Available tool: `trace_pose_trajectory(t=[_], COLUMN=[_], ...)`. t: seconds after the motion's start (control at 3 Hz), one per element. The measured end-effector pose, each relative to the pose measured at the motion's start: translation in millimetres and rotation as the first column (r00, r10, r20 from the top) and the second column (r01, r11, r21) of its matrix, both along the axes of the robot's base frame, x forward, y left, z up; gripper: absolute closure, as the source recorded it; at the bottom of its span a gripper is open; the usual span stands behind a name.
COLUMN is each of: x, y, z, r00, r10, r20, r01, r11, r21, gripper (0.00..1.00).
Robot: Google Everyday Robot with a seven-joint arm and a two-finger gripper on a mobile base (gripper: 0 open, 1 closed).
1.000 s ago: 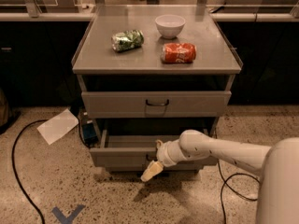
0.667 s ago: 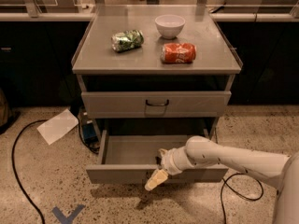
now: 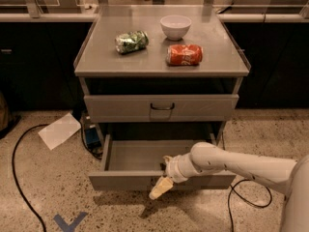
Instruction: Open middle drawer
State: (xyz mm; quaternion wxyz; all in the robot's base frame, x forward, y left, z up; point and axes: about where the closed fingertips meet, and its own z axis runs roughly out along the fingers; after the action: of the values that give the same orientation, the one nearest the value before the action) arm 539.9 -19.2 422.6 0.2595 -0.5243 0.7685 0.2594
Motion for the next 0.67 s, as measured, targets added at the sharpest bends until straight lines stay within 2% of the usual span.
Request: trace_pose_trajectory(t=[0.33, 0.67], x=[-20.8, -71.1], y=[-7.2, -24.3], z=[-1.1, 20.3], r00=[0.9994, 0.9947], r10=[-0.004, -0.044], r20=[-0.035, -0.093], r01=[0.003, 0.04], r11=[1.0, 0.998], r21=[-0.017, -0.043], gripper=[0.0, 0.0])
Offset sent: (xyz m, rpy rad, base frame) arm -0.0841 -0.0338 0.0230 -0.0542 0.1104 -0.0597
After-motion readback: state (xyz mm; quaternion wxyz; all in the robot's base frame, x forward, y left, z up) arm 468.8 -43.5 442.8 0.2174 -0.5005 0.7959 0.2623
